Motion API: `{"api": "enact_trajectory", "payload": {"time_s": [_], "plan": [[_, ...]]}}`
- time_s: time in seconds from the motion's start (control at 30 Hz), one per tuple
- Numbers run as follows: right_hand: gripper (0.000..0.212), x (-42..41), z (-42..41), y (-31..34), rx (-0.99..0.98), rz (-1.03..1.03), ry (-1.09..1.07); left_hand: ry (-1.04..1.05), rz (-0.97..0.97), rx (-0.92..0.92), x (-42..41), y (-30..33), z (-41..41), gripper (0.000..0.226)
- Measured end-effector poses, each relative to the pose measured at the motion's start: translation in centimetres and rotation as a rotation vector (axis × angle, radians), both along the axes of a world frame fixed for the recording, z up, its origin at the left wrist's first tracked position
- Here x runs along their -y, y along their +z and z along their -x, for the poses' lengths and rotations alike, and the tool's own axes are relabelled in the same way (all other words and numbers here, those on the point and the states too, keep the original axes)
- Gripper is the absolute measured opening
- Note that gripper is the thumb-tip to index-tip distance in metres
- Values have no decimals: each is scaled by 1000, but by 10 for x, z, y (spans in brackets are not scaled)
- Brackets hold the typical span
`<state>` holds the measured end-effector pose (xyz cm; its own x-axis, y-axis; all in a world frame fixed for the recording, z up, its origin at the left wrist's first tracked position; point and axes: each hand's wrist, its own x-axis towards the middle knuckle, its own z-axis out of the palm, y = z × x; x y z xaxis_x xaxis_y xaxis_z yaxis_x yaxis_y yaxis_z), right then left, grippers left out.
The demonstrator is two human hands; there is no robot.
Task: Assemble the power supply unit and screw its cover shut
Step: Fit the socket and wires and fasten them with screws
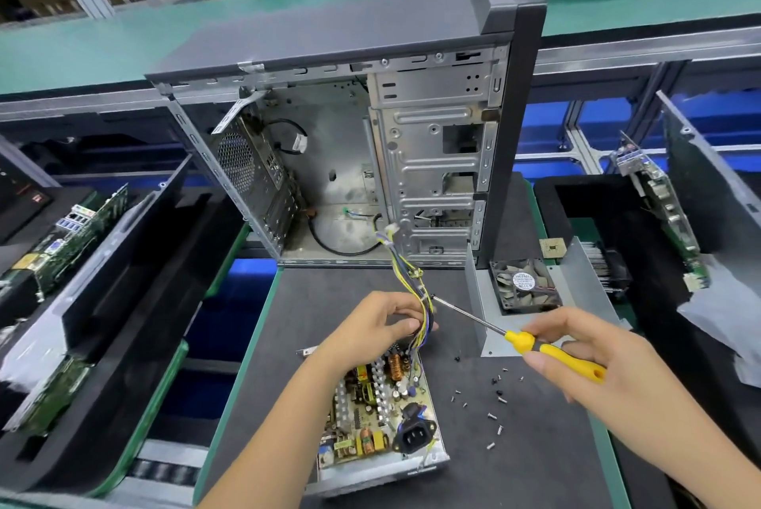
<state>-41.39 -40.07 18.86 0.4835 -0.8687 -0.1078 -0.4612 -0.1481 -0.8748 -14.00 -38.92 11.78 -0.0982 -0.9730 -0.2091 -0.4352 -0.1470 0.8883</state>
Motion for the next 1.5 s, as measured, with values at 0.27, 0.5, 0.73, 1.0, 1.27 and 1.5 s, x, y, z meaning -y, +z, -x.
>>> {"api": "enact_trajectory", "payload": {"time_s": [0.27,0.5,0.73,1.0,1.27,1.5], "plan": [[22,1,4,-1,-11,14,-35,135,251,264,-5,-4,5,35],[21,3,4,-10,-27,29,-56,208,123,195,-27,4,-2,13],[15,9,-1,-15,-37,28,-79,443,231,160,-25,-11,3,24],[13,9,-4,-21,-103,19,-53,440,270,346,-37,-8,9,15],[21,12,-10,-23,-220,63,90,447,-37,1003,-54,-14,8,48],[6,33,-44,-8,-427,296,305,491,48,809,-55,-21,0,43]]}}
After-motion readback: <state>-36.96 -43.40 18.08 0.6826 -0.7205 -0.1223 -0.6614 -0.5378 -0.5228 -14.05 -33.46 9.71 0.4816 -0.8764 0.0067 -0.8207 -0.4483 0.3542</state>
